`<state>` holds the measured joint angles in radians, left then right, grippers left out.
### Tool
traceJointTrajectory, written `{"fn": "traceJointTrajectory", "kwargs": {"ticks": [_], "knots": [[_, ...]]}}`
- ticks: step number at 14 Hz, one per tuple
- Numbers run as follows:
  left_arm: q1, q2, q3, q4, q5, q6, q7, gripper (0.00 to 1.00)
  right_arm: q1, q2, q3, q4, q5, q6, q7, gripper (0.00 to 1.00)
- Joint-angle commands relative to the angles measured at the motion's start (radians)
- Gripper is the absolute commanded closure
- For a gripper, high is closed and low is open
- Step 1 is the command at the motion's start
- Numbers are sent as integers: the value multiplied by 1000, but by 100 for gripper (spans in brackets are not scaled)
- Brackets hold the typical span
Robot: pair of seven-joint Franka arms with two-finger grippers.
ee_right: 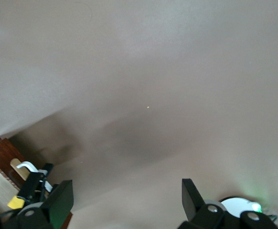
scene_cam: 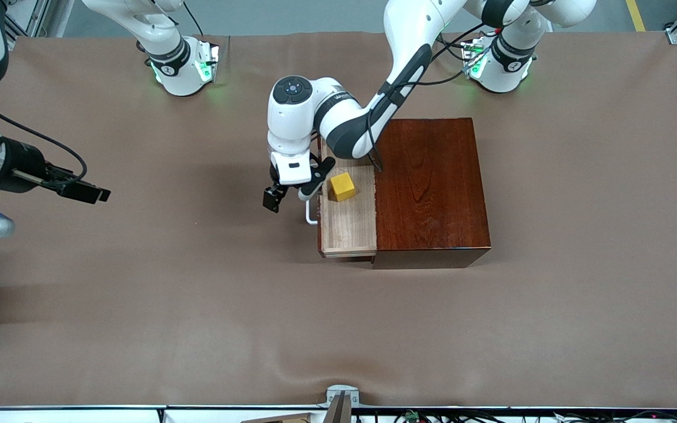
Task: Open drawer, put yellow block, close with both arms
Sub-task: 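Push the drawer shut by its handle with the left gripper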
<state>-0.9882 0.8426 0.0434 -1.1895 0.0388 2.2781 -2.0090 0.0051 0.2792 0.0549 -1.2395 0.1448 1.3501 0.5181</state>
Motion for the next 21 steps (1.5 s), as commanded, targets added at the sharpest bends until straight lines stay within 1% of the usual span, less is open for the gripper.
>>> {"fn": "traceJointTrajectory", "kwargs": {"ticks": [1,3,5,7,8,11,12,14,16,17,21], "knots": [[-1,9,9,25,-10,-74,-20,0,-8,-41,20,-15,-46,-9,-53,0],[3,9,15,25,-10,-106,-19,0,-10,-64,17,-17,-50,-26,-108,0],[20,4,16,24,-5,-155,-13,0,-13,-89,13,-18,-54,-55,-235,0],[22,-6,32,24,1,-212,-11,0,-10,-103,16,-17,-112,-75,-314,0],[23,-11,42,24,1,-244,-10,0,-11,-107,17,-17,-128,-89,-349,0],[62,-28,46,21,6,-321,-5,0,-8,-130,19,-20,-177,-98,-466,0],[77,-28,47,15,7,-342,-5,0,-13,-136,16,-27,-177,-98,-499,0],[83,-37,53,13,6,-409,-5,0,-11,-164,14,-60,-179,-100,-521,0],[83,-36,75,13,6,-475,-7,0,-10,-208,16,-124,-179,-80,-521,0],[83,-36,82,11,6,-503,-7,0,-11,-218,16,-136,-177,-71,-521,0],[85,-37,90,13,1,-513,-7,0,-13,-241,17,-169,-171,-63,-524,0]]}}
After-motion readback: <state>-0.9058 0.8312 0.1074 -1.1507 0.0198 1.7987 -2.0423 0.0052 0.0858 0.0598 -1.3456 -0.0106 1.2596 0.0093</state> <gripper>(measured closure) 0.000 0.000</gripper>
